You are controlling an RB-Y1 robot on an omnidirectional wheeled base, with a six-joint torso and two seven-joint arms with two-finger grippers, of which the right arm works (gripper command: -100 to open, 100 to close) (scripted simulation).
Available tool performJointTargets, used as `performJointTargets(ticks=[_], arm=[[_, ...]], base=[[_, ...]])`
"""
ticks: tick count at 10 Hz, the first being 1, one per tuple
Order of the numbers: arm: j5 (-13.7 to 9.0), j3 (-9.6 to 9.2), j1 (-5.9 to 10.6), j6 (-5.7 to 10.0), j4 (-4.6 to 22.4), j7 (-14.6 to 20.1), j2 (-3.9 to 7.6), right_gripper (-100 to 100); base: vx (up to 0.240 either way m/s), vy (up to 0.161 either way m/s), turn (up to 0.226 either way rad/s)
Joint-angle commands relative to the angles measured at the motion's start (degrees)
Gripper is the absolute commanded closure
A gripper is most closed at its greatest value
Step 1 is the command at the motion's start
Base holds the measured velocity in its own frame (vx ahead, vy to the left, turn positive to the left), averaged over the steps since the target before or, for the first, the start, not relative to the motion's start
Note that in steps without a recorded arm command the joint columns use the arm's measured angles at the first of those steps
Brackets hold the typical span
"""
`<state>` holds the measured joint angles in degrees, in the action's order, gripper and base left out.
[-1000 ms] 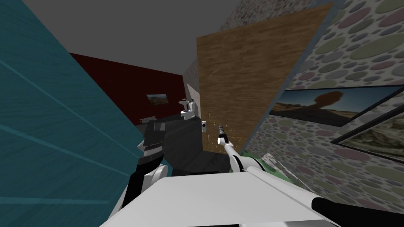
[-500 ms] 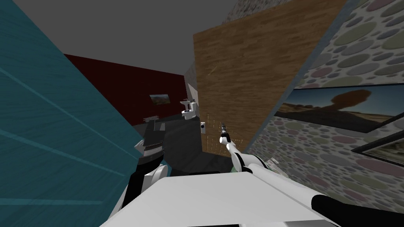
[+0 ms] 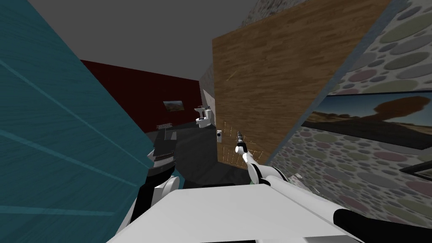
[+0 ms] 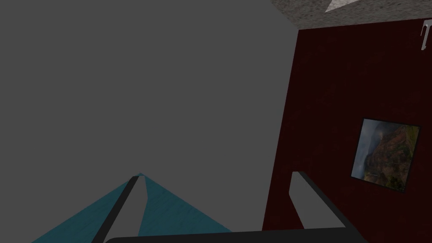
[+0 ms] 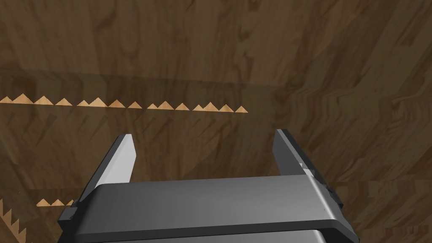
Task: Push the door open
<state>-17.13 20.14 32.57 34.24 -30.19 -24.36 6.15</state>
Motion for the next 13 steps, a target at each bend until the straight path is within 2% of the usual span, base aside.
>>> performJointTargets(ticks=[1, 2, 5, 6, 7, 13], arm=[[-0.5, 0.02, 1.04, 1.00, 1.6, -0.2, 0.20, -100], [-1.2, 0.24, 1.29, 1.51, 2.1, -0.9, 0.09, -100], [-4.1, 1.04, 2.25, 3.40, 3.8, -3.7, -1.79, -100], [-4.1, 1.04, 2.25, 3.40, 3.8, -3.7, -1.79, -100], [-5.2, 1.35, 2.62, 4.13, 4.4, -4.8, -3.26, -100], [-7.4, 1.96, 3.35, 5.58, 5.7, -6.9, -8.72, -100]], base=[[0.008, 0.024, 0.052], [0.012, 0.057, 0.124], [0.061, 0.160, 0.154], [0.010, 0.154, 0.041], [0.032, 0.142, 0.092], [0.018, 0.110, 0.069]])
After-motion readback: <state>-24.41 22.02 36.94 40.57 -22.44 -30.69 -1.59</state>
